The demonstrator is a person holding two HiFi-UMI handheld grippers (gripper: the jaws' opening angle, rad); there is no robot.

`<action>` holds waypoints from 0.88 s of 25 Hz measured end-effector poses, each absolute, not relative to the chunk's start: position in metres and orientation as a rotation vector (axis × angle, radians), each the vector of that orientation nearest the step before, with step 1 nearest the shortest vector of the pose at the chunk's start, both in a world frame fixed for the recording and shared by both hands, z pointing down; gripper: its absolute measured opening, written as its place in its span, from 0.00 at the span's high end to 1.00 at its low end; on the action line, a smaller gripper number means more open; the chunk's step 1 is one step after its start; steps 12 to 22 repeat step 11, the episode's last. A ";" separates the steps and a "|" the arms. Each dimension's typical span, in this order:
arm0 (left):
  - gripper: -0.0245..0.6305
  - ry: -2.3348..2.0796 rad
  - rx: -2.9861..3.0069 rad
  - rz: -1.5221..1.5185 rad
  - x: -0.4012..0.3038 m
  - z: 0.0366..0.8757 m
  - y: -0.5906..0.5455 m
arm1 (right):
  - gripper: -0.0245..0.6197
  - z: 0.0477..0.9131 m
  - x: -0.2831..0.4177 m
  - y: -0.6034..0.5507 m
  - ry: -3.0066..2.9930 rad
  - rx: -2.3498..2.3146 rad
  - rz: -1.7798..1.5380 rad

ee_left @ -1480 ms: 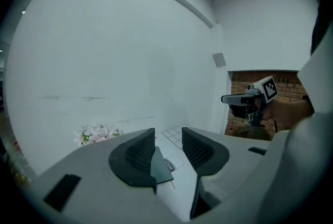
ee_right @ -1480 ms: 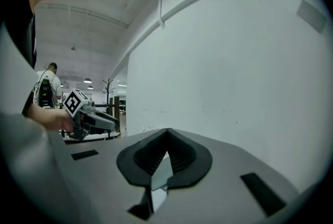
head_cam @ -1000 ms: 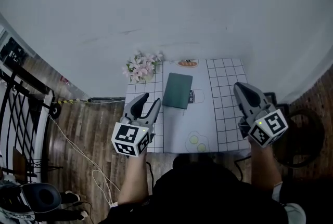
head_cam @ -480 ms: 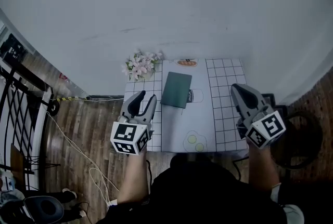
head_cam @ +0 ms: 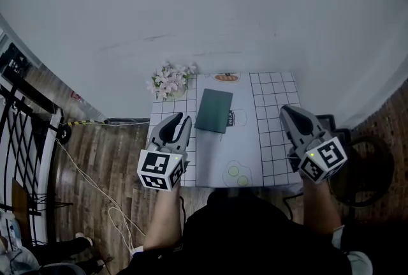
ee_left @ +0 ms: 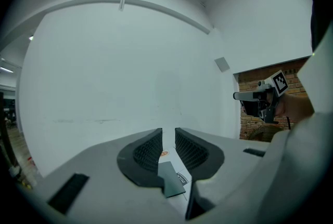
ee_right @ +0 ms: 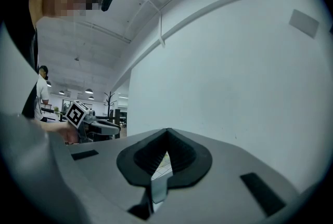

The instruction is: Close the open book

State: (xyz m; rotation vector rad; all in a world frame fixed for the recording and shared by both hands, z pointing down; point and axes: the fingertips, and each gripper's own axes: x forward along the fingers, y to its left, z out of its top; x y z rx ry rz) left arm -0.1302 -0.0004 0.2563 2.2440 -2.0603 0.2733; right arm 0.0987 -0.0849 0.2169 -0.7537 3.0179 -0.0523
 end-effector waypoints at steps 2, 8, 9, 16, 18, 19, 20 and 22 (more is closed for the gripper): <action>0.84 -2.064 2.235 0.269 -0.132 0.257 0.001 | 0.96 0.218 0.098 -0.085 3.022 -0.750 -0.058; 0.86 -2.053 2.237 0.267 -0.130 0.257 0.000 | 0.96 0.220 0.094 -0.087 3.033 -0.751 -0.067; 0.86 -2.051 2.237 0.266 -0.130 0.257 0.000 | 0.96 0.220 0.093 -0.087 3.034 -0.752 -0.065; 0.86 -2.046 2.237 0.266 -0.129 0.258 0.000 | 0.96 0.219 0.093 -0.087 3.036 -0.756 -0.060; 0.86 -2.046 2.237 0.266 -0.129 0.258 0.000 | 0.96 0.219 0.093 -0.087 3.036 -0.756 -0.060; 0.86 -2.046 2.237 0.266 -0.129 0.258 0.000 | 0.96 0.219 0.093 -0.087 3.036 -0.756 -0.060; 0.86 -2.046 2.237 0.266 -0.129 0.258 0.000 | 0.96 0.219 0.093 -0.087 3.036 -0.756 -0.060; 0.86 -2.046 2.237 0.266 -0.129 0.258 0.000 | 0.96 0.219 0.093 -0.087 3.036 -0.756 -0.060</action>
